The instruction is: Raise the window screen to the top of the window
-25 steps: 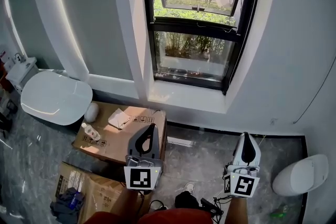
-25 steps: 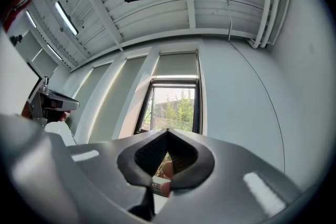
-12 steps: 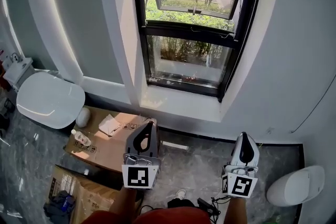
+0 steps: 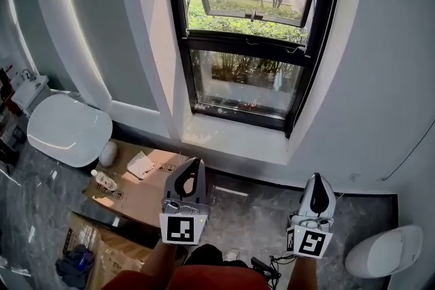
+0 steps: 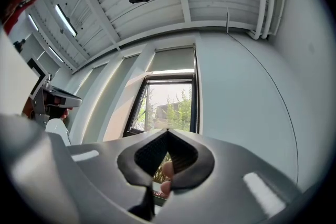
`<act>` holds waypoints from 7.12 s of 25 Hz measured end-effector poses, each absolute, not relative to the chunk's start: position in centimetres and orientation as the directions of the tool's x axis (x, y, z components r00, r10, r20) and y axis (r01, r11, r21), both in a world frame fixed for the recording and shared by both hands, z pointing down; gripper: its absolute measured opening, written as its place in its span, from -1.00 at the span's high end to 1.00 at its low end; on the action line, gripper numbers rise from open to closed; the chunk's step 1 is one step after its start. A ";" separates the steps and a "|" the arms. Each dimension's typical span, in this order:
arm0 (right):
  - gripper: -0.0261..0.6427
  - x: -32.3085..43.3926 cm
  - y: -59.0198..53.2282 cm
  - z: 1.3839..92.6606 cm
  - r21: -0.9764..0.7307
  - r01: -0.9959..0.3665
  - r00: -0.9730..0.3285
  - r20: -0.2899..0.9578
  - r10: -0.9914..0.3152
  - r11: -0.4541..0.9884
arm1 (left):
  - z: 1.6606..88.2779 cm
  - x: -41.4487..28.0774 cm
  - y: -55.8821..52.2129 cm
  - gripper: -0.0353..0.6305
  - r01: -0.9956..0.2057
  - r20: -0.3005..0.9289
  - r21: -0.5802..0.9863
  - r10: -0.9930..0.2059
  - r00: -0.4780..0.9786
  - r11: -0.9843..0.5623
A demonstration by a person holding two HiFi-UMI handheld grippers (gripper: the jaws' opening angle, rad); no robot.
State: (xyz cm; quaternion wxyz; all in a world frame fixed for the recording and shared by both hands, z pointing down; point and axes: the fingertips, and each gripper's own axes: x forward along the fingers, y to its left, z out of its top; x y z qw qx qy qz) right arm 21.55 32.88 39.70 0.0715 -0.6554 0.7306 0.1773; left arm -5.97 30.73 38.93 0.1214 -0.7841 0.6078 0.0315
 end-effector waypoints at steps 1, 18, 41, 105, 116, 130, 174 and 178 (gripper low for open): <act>0.89 21.7 32.6 39.8 0.165 -0.983 -0.131 -0.337 -0.932 0.078 | 38.9 -5.8 30.5 0.88 -0.961 -0.198 -0.154 -0.945 0.259 -0.231; 0.89 21.7 25.2 40.4 0.186 -0.981 -0.119 -0.328 -0.937 0.059 | 39.8 -6.4 23.1 0.88 -0.961 -0.210 -0.158 -0.943 0.259 -0.229; 0.89 14.7 6.1 39.3 0.208 -0.978 -0.080 -0.307 -0.948 0.015 | 39.9 -12.9 2.7 0.88 -0.951 -0.199 -0.134 -0.933 0.300 -0.277; 0.89 21.1 -25.3 38.1 0.232 -0.973 -0.089 -0.342 -0.935 0.008 | 38.1 -3.5 -29.7 0.88 -0.918 -0.210 -0.189 -0.898 0.386 -0.350; 0.82 18.8 -27.6 39.2 0.317 -0.945 -0.171 -0.276 -0.946 0.079 | 39.6 -3.6 -31.8 0.87 -0.879 -0.150 -0.282 -0.888 0.436 -0.384; 0.45 15.8 -30.3 43.6 0.767 -0.584 -0.338 0.067 -0.939 0.265 | 43.8 -3.3 -34.0 0.48 -0.498 0.117 -0.781 -0.872 0.475 -0.376; 0.51 18.3 -32.5 46.3 0.850 -0.353 -0.245 0.320 -0.915 0.391 | 46.4 -4.3 -36.6 0.53 -0.176 0.388 -0.856 -0.827 0.406 -0.487; 0.51 18.1 -32.7 46.4 0.839 -0.381 -0.265 0.304 -0.915 0.389 | 46.5 -4.1 -36.6 0.53 -0.192 0.420 -0.820 -0.796 0.436 -0.539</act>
